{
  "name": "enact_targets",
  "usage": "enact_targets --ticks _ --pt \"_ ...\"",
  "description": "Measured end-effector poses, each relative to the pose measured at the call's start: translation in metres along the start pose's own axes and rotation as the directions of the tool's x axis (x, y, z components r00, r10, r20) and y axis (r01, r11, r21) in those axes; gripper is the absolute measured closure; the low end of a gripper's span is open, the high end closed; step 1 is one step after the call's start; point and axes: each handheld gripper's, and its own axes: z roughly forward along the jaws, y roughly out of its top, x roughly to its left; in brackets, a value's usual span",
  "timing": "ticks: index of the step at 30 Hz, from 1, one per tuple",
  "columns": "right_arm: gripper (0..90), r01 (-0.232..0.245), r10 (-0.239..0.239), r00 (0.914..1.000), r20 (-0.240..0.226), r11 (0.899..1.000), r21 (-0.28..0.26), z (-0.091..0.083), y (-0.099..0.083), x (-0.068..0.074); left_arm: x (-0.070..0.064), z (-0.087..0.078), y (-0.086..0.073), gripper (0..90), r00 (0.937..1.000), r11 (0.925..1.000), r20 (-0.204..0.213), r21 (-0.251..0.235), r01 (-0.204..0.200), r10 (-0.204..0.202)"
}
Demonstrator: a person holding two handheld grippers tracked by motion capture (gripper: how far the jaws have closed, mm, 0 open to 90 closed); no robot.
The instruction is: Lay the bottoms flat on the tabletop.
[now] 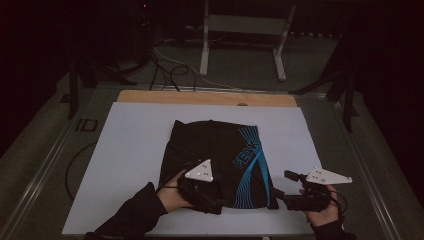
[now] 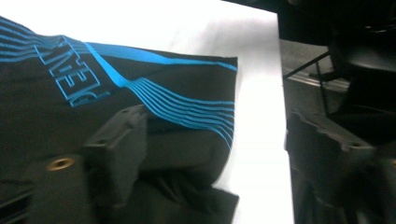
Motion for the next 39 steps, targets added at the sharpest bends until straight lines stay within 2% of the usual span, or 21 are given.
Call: enact_targets --ticks 3,7,9,11,16,19,20,22,27,29,34,38,39 --pt "13.9 -0.005 0.005 0.9999 -0.01 1.0 -0.008 0.001 0.0 -0.002 0.003 -0.008 -0.007 13.7 0.9996 0.9993 -0.007 -0.026 0.028 -0.029" --pt "13.4 0.012 -0.012 0.9999 0.01 1.0 -0.015 0.005 0.0 -0.002 0.004 -0.016 -0.013 3.8 0.9991 0.9992 -0.029 -0.023 0.032 -0.032" --pt "14.2 0.027 -0.027 0.9996 0.013 1.0 -0.01 0.011 0.002 -0.004 0.007 -0.024 -0.02 3.0 0.9977 0.9983 -0.039 -0.023 0.054 -0.055" --pt "14.7 0.04 -0.04 0.9991 0.011 0.999 -0.007 0.015 0.003 -0.005 0.012 -0.03 -0.024 4.3 0.9949 0.9964 -0.059 -0.027 0.08 -0.082" --pt "15.7 0.051 -0.051 0.998 -0.038 0.999 -0.018 0.031 0.007 -0.018 0.031 -0.047 -0.036 4.4 0.9847 0.9907 -0.119 -0.064 0.12 -0.127" --pt "15.7 0.021 -0.023 0.9969 -0.075 0.999 -0.029 0.042 0.011 -0.027 0.044 -0.056 -0.042 4.2 0.9736 0.9858 -0.166 -0.087 0.143 -0.156" --pt "15.7 0.026 -0.029 0.9965 -0.078 0.999 -0.035 0.046 0.013 -0.03 0.049 -0.059 -0.044 4.2 0.9689 0.9826 -0.177 -0.099 0.157 -0.173" --pt "15.6 0.048 -0.05 0.9972 -0.055 0.999 -0.023 0.055 0.016 -0.034 0.059 -0.065 -0.048 4.3 0.9582 0.9791 -0.212 -0.108 0.172 -0.192" --pt "14.4 0.05 -0.05 0.9984 -0.028 0.999 0.01 0.074 0.021 -0.044 0.078 -0.073 -0.057 4.2 0.932 0.9695 -0.274 -0.126 0.21 -0.238" --pt "14.1 0.039 -0.039 0.999 -0.02 0.999 0.018 0.08 0.024 -0.049 0.087 -0.076 -0.061 4.2 0.9246 0.9655 -0.283 -0.127 0.228 -0.255" --pt "13.7 0.014 -0.013 0.9998 -0.016 1.0 0.019 0.091 0.031 -0.062 0.107 -0.077 -0.067 4.2 0.8979 0.9556 -0.328 -0.124 0.267 -0.294" --pt "13.6 0.012 -0.013 0.9996 0.026 0.999 0.031 0.1 0.037 -0.071 0.121 -0.075 -0.069 4.3 0.8841 0.953 -0.356 -0.121 0.278 -0.303" --pt "13.5 0.003 -0.004 0.9996 0.029 0.999 0.032 0.103 0.038 -0.074 0.125 -0.074 -0.07 4.4 0.8838 0.9529 -0.356 -0.125 0.276 -0.303"
